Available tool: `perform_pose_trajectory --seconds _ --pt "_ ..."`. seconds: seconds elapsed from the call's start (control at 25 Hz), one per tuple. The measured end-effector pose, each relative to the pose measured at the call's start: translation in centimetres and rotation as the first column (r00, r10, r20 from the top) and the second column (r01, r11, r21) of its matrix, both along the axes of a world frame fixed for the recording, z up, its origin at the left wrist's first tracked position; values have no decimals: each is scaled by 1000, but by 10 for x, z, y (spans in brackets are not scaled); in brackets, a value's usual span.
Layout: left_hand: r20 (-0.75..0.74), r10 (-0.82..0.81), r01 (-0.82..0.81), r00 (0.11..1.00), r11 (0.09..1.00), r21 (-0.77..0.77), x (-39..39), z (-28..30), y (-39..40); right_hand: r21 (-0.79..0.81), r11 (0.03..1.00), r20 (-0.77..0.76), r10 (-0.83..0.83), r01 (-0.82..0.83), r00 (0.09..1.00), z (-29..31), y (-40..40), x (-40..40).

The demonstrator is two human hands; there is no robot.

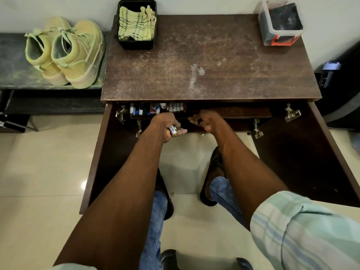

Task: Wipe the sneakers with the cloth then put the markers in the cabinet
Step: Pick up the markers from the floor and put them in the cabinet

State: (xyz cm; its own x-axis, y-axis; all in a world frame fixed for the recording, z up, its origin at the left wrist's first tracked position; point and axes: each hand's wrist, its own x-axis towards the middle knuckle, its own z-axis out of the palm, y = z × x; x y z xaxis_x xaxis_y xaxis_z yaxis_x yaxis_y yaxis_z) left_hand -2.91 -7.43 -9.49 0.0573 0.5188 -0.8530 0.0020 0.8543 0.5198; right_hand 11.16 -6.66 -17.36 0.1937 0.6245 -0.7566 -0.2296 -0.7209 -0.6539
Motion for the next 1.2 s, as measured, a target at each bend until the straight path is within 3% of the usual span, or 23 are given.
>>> perform_pose_trajectory --seconds 0.12,0.2,0.32,0.44,0.72,0.84,0.92,1.0,1.12,1.2 --pt "-16 10 -10 1000 1000 -18 -3 -3 1 -47 991 463 131 -123 877 -7 18 -1" --pt "-11 24 -24 1000 999 -26 -5 -4 2 -81 978 547 205 -193 812 -14 26 -3" --pt "9 50 -50 999 999 -18 -7 -2 3 -183 886 592 445 -426 672 -12 31 -12" --pt "23 69 -69 997 998 -15 -9 -1 3 -168 897 679 407 -410 612 -17 31 -13" --pt "99 78 -74 992 996 -40 -14 0 4 99 993 519 4 -64 855 -27 18 -8" --pt "119 76 -70 990 996 -52 -11 2 1 90 994 437 16 -61 899 -23 3 -8" --pt "113 46 -41 993 998 -48 -7 4 -4 227 960 594 -5 -162 804 -25 2 -8" --pt "107 19 -13 994 999 -49 -3 5 -6 208 872 704 181 -443 686 -31 8 -2" --pt "78 12 -9 997 999 -47 -2 3 -3 -121 854 694 438 -507 571 -23 23 0" --pt "71 31 -28 997 999 -46 -4 0 0 -261 777 679 570 -573 464 -26 28 6"
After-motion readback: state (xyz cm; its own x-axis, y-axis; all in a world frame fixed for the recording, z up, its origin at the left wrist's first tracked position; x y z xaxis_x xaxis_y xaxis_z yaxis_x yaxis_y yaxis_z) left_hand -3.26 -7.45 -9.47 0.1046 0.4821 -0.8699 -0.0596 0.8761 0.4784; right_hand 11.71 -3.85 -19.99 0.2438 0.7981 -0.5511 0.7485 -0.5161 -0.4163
